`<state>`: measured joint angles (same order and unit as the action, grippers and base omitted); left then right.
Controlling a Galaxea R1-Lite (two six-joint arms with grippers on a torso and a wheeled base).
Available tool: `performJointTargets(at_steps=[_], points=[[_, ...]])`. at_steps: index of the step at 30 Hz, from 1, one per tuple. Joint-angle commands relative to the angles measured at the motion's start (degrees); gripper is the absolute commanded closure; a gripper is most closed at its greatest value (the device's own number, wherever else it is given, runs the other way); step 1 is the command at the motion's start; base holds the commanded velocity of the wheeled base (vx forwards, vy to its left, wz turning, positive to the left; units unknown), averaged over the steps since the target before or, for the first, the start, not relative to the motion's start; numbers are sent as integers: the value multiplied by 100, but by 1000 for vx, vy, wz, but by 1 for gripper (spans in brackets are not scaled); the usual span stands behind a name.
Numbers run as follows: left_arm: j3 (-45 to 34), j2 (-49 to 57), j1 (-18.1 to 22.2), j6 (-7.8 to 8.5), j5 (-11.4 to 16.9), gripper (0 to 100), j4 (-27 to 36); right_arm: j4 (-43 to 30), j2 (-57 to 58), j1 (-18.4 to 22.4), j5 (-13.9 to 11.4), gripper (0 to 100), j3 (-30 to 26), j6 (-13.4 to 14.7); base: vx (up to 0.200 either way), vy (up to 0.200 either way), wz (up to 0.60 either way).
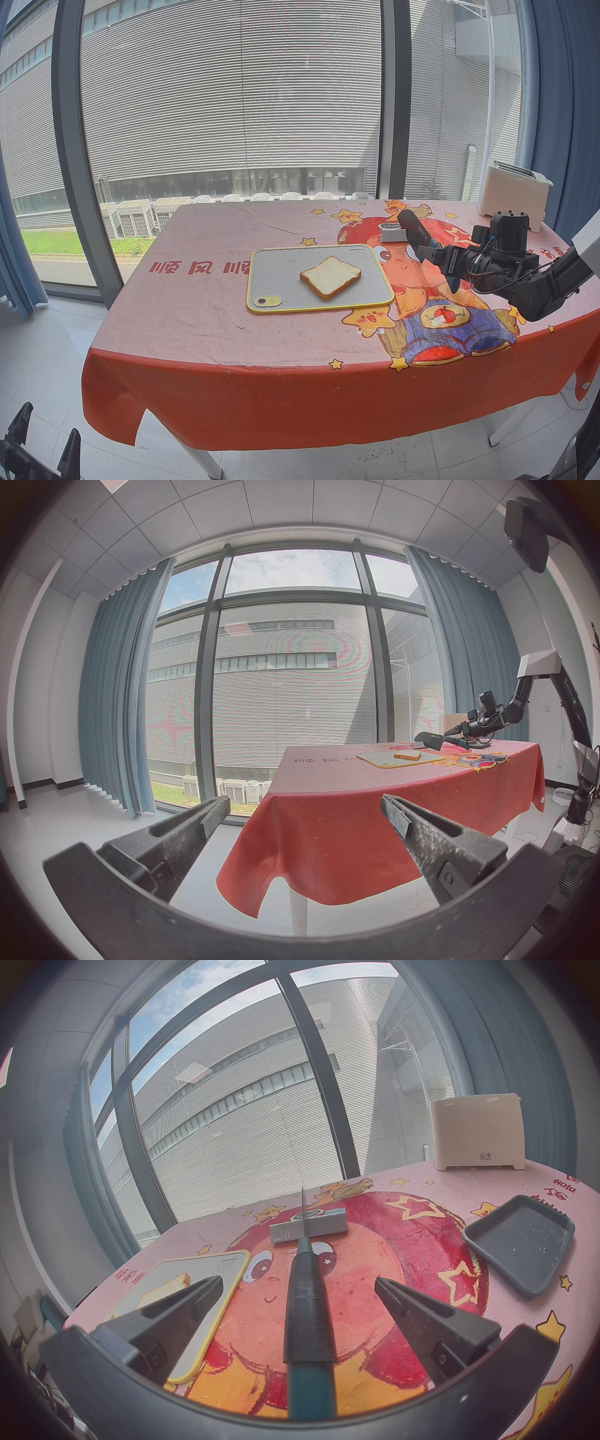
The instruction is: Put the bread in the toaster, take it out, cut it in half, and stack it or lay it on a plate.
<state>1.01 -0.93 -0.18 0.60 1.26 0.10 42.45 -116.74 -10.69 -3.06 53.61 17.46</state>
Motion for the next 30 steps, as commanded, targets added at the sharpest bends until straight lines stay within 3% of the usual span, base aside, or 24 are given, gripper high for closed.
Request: performJointTargets(at_steps=[1,24,25,30], points=[[-101,93,1,2,6,0,-1,0,11,6,-10,0,17,-5,0,0,0],[-101,93,1,2,-3,0,-1,-8,-297,-21,-2,0,228,-93,0,0,0],[-101,93,1,2,-3,0,-1,-8,-306,-30,-2,100,228,-93,0,0,0],[-101,93,1,2,-3,0,-1,9,-306,-38,-2,100,228,-85,0,0,0]])
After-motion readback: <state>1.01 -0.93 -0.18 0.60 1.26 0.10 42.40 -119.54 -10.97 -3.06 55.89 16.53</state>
